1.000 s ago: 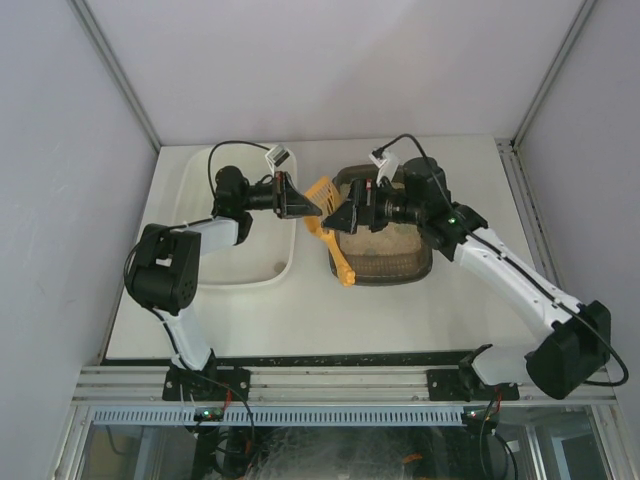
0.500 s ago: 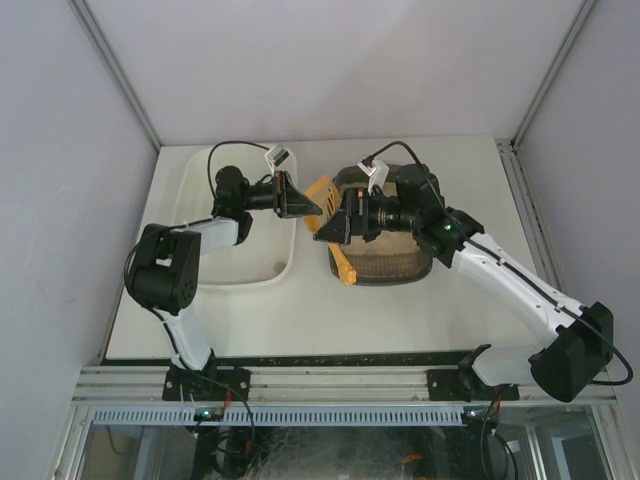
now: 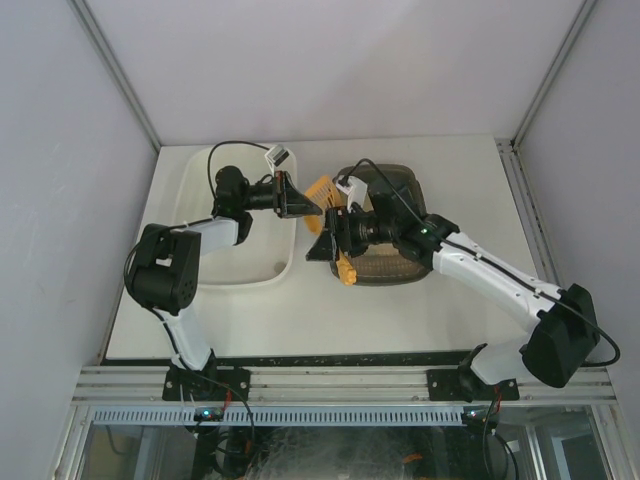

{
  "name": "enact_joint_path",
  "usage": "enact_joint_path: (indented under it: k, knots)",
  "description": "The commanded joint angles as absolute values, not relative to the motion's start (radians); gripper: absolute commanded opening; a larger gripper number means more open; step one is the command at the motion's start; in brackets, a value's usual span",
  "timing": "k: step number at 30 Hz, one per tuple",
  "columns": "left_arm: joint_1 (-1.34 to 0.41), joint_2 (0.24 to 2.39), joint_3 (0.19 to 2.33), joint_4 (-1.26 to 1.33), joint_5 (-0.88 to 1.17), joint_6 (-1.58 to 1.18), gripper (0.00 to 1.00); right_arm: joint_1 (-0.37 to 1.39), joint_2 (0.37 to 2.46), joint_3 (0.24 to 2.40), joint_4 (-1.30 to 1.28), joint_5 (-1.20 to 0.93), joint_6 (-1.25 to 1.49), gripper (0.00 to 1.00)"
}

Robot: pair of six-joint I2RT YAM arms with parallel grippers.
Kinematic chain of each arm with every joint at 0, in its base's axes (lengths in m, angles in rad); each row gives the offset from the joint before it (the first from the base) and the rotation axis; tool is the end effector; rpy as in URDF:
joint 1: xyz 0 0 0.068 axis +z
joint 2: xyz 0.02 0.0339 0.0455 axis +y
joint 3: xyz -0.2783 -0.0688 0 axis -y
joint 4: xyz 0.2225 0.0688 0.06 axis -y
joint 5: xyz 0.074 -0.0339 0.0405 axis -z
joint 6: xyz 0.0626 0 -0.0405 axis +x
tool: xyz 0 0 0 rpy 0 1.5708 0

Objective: Clean the litter box

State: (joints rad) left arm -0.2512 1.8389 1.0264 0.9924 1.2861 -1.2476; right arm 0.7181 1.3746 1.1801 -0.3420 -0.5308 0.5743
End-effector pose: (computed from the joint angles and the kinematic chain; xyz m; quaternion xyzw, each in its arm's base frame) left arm 0.3535 -0.1527 0.2780 0.1594 0.6704 -0.6998 0.1881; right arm 0.2093 0.2250 0.3369 -0.1896 0.8273 0.4693 0.2436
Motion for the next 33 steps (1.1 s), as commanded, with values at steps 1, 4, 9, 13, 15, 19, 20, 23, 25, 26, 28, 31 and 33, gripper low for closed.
enact_joint_path:
  k: [1, 4, 9, 13, 15, 19, 20, 23, 25, 26, 28, 31, 33]
  knots:
    - [-0.251, 1.839, 1.019, 1.022, 1.282, -1.243, 0.00, 0.721, 1.392, 1.166, -0.329, -0.511, 0.545, 0.63]
    - [-0.250, 1.840, 1.019, 1.021, 1.282, -1.243, 0.00, 0.715, 1.405, 1.166, -0.329, -0.513, 0.540, 0.33]
    - [-0.250, 1.826, 1.033, 0.970, 1.276, -1.241, 0.41, 0.704, 1.384, 1.166, -0.347, -0.476, 0.543, 0.00]
    - [-0.242, 1.715, 1.161, 0.170, 1.165, -0.639, 0.84, 0.702, 1.333, 1.166, -0.371, -0.410, 0.555, 0.00]
    - [-0.270, 1.698, 1.356, -0.467, 0.953, -0.189, 0.93, 0.701, 1.309, 1.163, -0.380, -0.373, 0.566, 0.00]
    - [-0.283, 1.685, 1.465, -0.696, 0.780, -0.083, 1.00, 0.707, 1.271, 1.137, -0.372, -0.343, 0.586, 0.00]
    - [-0.283, 1.676, 1.475, -0.721, 0.723, -0.072, 1.00, 0.706, 1.261, 1.130, -0.377, -0.330, 0.586, 0.00]
    - [-0.283, 1.636, 1.488, -0.771, 0.512, -0.032, 1.00, 0.681, 1.226, 1.099, -0.409, -0.274, 0.581, 0.00]
    - [-0.282, 1.608, 1.478, -0.760, 0.378, -0.022, 1.00, 0.640, 1.214, 1.089, -0.478, -0.233, 0.565, 0.00]
    - [-0.283, 1.596, 1.469, -0.745, 0.317, -0.030, 1.00, 0.617, 1.210, 1.088, -0.533, -0.207, 0.555, 0.00]
    - [-0.284, 1.590, 1.463, -0.716, 0.237, -0.060, 1.00, 0.545, 1.213, 1.089, -0.607, -0.195, 0.543, 0.00]
    - [-0.285, 1.608, 1.463, -0.655, 0.182, -0.201, 1.00, 0.425, 1.270, 1.148, -0.743, -0.172, 0.521, 0.00]
    - [-0.294, 1.621, 1.463, -0.602, 0.166, -0.328, 1.00, 0.406, 1.323, 1.209, -0.820, -0.077, 0.487, 0.00]
